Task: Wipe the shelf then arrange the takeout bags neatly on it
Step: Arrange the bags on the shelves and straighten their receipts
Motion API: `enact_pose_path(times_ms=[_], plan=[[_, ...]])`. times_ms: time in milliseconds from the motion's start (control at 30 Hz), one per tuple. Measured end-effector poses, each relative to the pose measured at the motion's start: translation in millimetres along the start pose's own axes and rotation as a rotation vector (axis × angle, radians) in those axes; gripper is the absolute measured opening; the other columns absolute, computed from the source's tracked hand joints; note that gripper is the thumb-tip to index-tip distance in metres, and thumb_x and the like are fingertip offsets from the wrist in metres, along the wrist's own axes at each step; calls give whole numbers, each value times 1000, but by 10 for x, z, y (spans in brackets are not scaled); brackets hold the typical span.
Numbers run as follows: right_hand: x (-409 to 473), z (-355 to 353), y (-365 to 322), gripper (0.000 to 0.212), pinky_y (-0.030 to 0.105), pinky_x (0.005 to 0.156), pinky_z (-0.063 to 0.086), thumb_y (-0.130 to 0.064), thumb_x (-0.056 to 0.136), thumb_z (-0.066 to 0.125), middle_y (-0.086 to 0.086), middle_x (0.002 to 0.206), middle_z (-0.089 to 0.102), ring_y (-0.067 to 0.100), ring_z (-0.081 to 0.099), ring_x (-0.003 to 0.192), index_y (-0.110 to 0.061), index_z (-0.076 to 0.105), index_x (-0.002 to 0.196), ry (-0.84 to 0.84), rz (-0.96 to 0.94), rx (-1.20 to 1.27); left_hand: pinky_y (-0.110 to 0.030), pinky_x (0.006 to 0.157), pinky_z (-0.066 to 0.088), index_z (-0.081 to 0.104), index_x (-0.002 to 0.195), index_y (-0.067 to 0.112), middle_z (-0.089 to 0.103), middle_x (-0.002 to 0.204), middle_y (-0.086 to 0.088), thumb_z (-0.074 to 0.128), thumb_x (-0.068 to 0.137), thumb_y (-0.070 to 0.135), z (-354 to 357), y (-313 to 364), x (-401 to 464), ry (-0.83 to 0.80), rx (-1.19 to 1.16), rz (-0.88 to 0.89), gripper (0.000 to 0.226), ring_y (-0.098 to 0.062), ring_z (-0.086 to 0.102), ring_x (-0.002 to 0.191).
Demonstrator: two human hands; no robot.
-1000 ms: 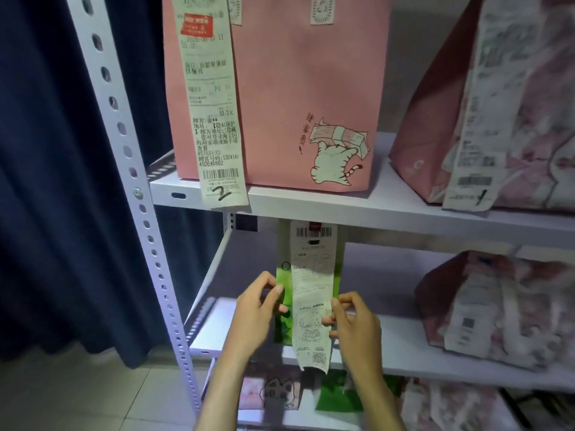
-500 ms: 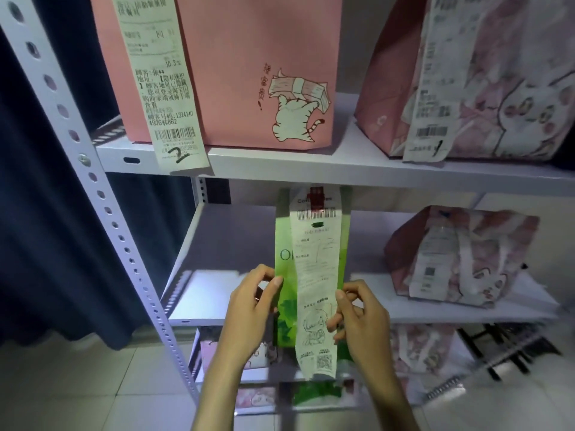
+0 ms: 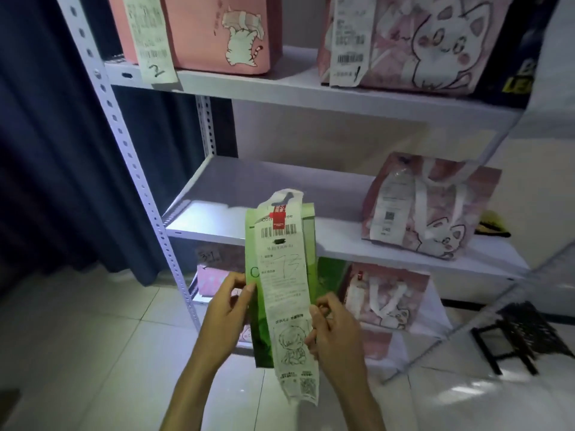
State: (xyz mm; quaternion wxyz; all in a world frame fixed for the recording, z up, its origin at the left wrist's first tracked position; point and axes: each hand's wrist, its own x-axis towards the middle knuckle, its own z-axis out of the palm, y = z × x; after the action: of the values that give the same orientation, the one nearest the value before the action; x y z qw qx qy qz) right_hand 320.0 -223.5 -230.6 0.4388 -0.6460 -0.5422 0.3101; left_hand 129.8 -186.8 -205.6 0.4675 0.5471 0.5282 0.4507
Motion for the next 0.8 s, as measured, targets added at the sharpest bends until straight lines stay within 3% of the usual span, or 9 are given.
enact_pose_path(times_ms=[167,233,333,433,500,633,800], plan=[[-543,-114,433,17,36,49,59,-22,104,55,3,73,66,16,66,53,-27,58,88,-99,69,6,-18,49,46,54,93,9,59,69,7,42,106,35,199,-177,-539,77,27,-120,31,-5,56,54],[-668,-122,525,17,32,47,56,-20,104,55,6,69,65,14,64,50,-25,57,87,-136,94,21,-17,47,44,55,90,14,55,74,3,38,108,36,268,-224,-640,127,32,-179,33,-2,56,53],[-775,-98,588,17,27,46,51,-17,104,54,8,69,65,11,62,46,-19,56,87,-174,115,10,-17,52,48,56,89,20,66,85,8,47,103,45,286,-322,-726,136,54,-202,31,-4,64,69],[-802,-50,613,19,26,46,51,-16,103,55,3,69,63,10,62,47,-20,55,85,-181,106,-31,-16,56,54,62,97,22,71,99,15,59,101,36,224,-369,-743,99,50,-202,15,2,68,84],[-772,-9,616,20,27,47,53,-16,102,56,1,68,63,11,62,48,-22,56,83,-184,92,-71,-18,57,55,64,103,25,70,104,16,60,101,30,150,-398,-723,73,53,-189,6,-3,68,88],[-687,134,650,20,32,49,57,-14,100,59,2,68,64,14,62,47,-22,60,82,-188,94,-140,-24,60,56,66,110,27,71,106,11,64,98,31,-32,-530,-666,59,77,-180,13,-18,69,91],[-556,326,742,16,28,49,54,-14,97,64,2,67,68,11,62,48,-22,67,83,-203,216,-125,-27,63,62,68,99,24,72,102,7,70,95,28,-159,-693,-572,86,90,-195,6,-18,69,89]])
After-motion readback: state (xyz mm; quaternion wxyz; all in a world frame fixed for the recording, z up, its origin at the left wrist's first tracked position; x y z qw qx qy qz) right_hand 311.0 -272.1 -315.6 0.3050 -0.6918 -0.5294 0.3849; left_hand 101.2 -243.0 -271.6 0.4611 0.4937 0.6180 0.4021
